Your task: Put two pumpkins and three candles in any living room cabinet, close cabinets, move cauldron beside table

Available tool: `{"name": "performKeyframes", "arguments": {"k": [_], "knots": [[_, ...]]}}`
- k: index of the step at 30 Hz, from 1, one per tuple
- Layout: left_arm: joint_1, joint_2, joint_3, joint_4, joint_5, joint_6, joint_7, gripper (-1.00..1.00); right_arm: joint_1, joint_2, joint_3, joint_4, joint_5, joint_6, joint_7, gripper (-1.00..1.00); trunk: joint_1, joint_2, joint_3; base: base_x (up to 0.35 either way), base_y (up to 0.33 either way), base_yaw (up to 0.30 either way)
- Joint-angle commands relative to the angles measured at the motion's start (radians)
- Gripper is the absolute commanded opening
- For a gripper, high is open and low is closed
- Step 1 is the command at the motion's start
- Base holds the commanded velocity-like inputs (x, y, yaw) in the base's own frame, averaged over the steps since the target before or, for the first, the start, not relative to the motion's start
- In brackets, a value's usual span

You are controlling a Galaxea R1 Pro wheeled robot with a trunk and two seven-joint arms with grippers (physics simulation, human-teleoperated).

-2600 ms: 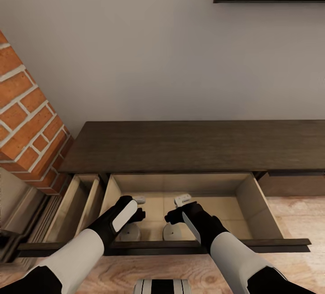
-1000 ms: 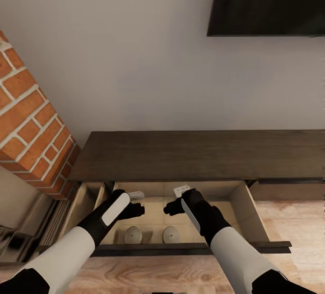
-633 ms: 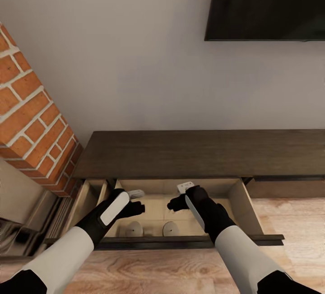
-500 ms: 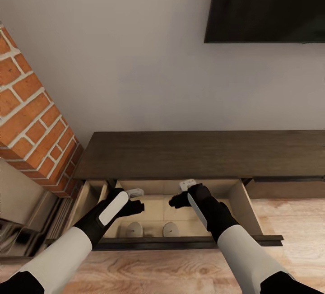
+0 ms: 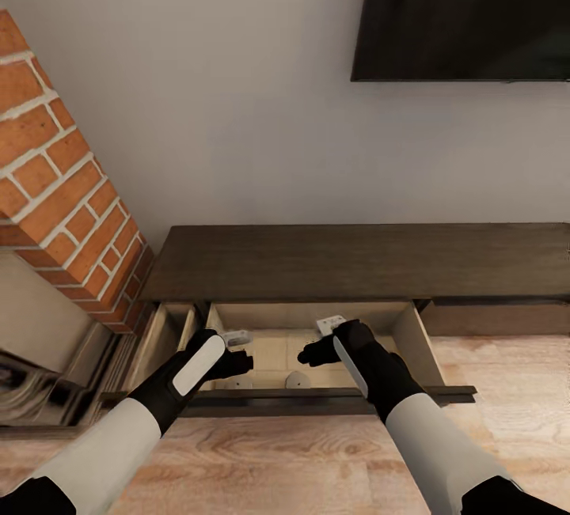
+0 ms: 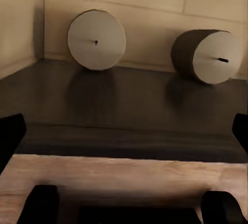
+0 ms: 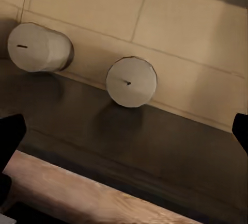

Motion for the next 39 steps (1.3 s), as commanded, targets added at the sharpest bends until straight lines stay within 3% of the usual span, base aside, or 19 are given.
{"name": "performKeyframes", "arguments": {"k": [1,9,14,20,26,33,35,39], "knots": [[0.000,-0.001,0.000,0.002,0.000,0.000,0.000,1.00,0.000,0.000,0.001,0.000,0.000,0.008,-0.001,1.00,-0.004,0.007,0.003,-0.326,0.000,0.000],[0.000,-0.008,-0.002,0.008,0.000,0.001,0.000,1.00,0.000,-0.001,0.002,0.002,-0.002,0.020,-0.001,1.00,-0.035,0.063,0.028,-0.326,0.000,0.000],[0.001,-0.009,-0.003,0.030,0.000,0.001,0.000,1.00,0.003,0.000,0.003,0.003,-0.002,0.072,0.000,1.00,-0.054,0.098,0.044,-0.315,0.000,0.000],[0.005,-0.019,-0.004,0.067,0.000,0.002,0.000,1.00,0.011,0.000,0.004,0.012,-0.001,0.089,0.000,1.00,-0.077,0.140,0.063,-0.082,0.000,0.000],[0.053,-0.038,-0.029,0.070,0.000,0.084,0.001,1.00,0.037,-0.006,0.008,0.061,-0.001,0.089,0.000,1.00,-0.100,0.182,0.082,-0.005,0.000,0.000],[0.122,-0.043,-0.033,0.073,0.000,0.096,0.002,1.00,0.110,-0.005,0.010,0.126,0.005,0.082,-0.001,1.00,-0.127,0.231,0.103,0.000,0.000,0.000],[0.146,-0.049,-0.043,0.078,-0.001,0.095,0.002,1.00,0.147,-0.005,0.016,0.142,0.007,0.069,-0.005,1.00,-0.134,0.245,0.110,0.000,0.000,0.000],[0.182,-0.080,-0.127,0.185,-0.001,0.079,-0.004,1.00,0.202,-0.005,0.058,0.209,0.009,-0.016,-0.010,1.00,-0.150,0.273,0.122,0.000,0.000,0.000]]}}
